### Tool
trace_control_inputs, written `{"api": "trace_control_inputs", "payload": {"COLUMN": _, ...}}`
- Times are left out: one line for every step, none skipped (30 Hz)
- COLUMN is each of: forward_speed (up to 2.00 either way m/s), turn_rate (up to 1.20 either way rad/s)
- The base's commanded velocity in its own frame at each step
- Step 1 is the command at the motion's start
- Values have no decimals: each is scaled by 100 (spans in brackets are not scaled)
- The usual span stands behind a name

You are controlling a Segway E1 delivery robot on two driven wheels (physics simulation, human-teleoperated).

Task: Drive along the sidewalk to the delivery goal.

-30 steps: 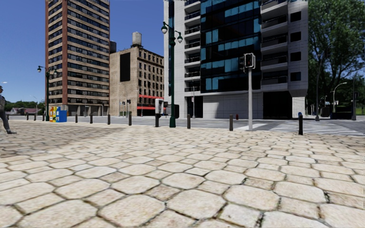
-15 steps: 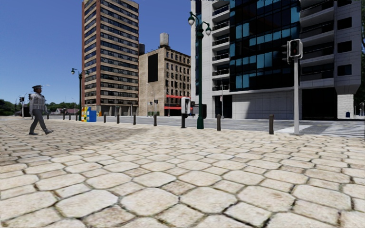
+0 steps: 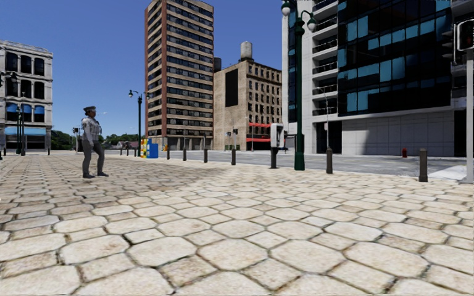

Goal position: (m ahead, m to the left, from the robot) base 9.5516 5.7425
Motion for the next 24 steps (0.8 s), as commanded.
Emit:
{"api": "trace_control_inputs", "payload": {"forward_speed": 200, "turn_rate": 41}}
{"api": "trace_control_inputs", "payload": {"forward_speed": 200, "turn_rate": 41}}
{"api": "trace_control_inputs", "payload": {"forward_speed": 200, "turn_rate": 41}}
{"api": "trace_control_inputs", "payload": {"forward_speed": 200, "turn_rate": 41}}
{"api": "trace_control_inputs", "payload": {"forward_speed": 200, "turn_rate": 41}}
{"api": "trace_control_inputs", "payload": {"forward_speed": 200, "turn_rate": 41}}
{"api": "trace_control_inputs", "payload": {"forward_speed": 200, "turn_rate": 41}}
{"api": "trace_control_inputs", "payload": {"forward_speed": 200, "turn_rate": 41}}
{"api": "trace_control_inputs", "payload": {"forward_speed": 200, "turn_rate": 41}}
{"api": "trace_control_inputs", "payload": {"forward_speed": 200, "turn_rate": 42}}
{"api": "trace_control_inputs", "payload": {"forward_speed": 200, "turn_rate": 42}}
{"api": "trace_control_inputs", "payload": {"forward_speed": 200, "turn_rate": 44}}
{"api": "trace_control_inputs", "payload": {"forward_speed": 200, "turn_rate": 47}}
{"api": "trace_control_inputs", "payload": {"forward_speed": 200, "turn_rate": 51}}
{"api": "trace_control_inputs", "payload": {"forward_speed": 200, "turn_rate": 55}}
{"api": "trace_control_inputs", "payload": {"forward_speed": 200, "turn_rate": 56}}
{"api": "trace_control_inputs", "payload": {"forward_speed": 200, "turn_rate": 58}}
{"api": "trace_control_inputs", "payload": {"forward_speed": 200, "turn_rate": 60}}
{"api": "trace_control_inputs", "payload": {"forward_speed": 200, "turn_rate": 60}}
{"api": "trace_control_inputs", "payload": {"forward_speed": 200, "turn_rate": 62}}
{"api": "trace_control_inputs", "payload": {"forward_speed": 200, "turn_rate": 65}}
{"api": "trace_control_inputs", "payload": {"forward_speed": 200, "turn_rate": 67}}
{"api": "trace_control_inputs", "payload": {"forward_speed": 200, "turn_rate": 68}}
{"api": "trace_control_inputs", "payload": {"forward_speed": 200, "turn_rate": 68}}
